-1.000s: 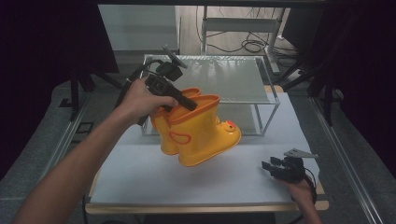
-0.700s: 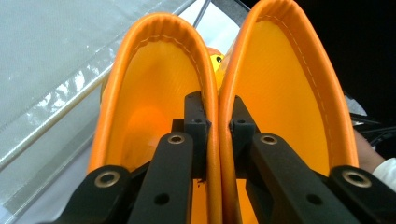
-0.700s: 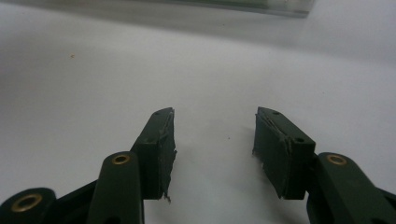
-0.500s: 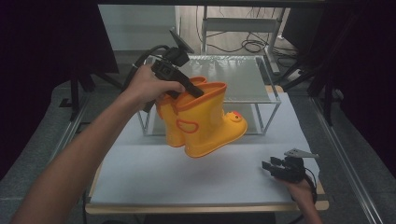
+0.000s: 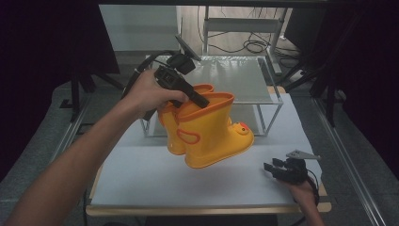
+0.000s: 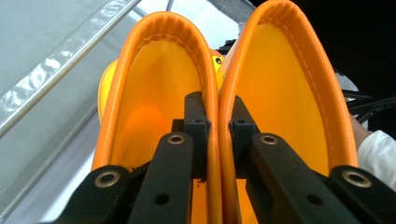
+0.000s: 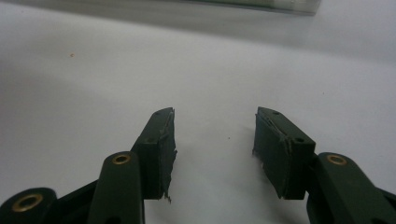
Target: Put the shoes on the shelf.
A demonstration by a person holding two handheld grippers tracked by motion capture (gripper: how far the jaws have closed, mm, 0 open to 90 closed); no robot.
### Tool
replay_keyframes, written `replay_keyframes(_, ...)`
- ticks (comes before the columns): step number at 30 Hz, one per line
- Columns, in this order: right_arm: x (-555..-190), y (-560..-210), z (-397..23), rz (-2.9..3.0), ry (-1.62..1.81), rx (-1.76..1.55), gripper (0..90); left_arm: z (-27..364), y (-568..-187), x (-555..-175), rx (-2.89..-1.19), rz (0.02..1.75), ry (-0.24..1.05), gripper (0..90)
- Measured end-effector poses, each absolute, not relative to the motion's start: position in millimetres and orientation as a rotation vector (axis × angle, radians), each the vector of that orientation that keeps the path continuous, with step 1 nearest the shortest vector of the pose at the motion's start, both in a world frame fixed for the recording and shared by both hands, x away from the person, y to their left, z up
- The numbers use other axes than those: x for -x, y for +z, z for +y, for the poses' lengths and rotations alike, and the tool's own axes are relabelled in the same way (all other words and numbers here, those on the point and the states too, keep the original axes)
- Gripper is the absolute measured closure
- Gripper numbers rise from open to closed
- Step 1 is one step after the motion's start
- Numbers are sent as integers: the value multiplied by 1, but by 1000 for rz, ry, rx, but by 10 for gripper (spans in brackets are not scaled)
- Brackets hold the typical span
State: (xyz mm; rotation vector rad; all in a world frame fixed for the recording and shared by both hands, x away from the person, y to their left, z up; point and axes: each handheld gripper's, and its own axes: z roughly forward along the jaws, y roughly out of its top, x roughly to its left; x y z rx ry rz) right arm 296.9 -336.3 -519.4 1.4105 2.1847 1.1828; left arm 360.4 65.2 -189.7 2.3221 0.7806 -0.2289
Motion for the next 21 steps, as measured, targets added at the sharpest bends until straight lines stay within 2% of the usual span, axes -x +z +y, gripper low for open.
replay_keyframes(12,-297,-519,-337,2184,1186,-1415,474,76,-146,-371,-2191,773,-230,825)
replay_keyframes(21,-297,-519,-337,2180,1192,-1422,472,82,-122,-397,-2138,842,-164,825)
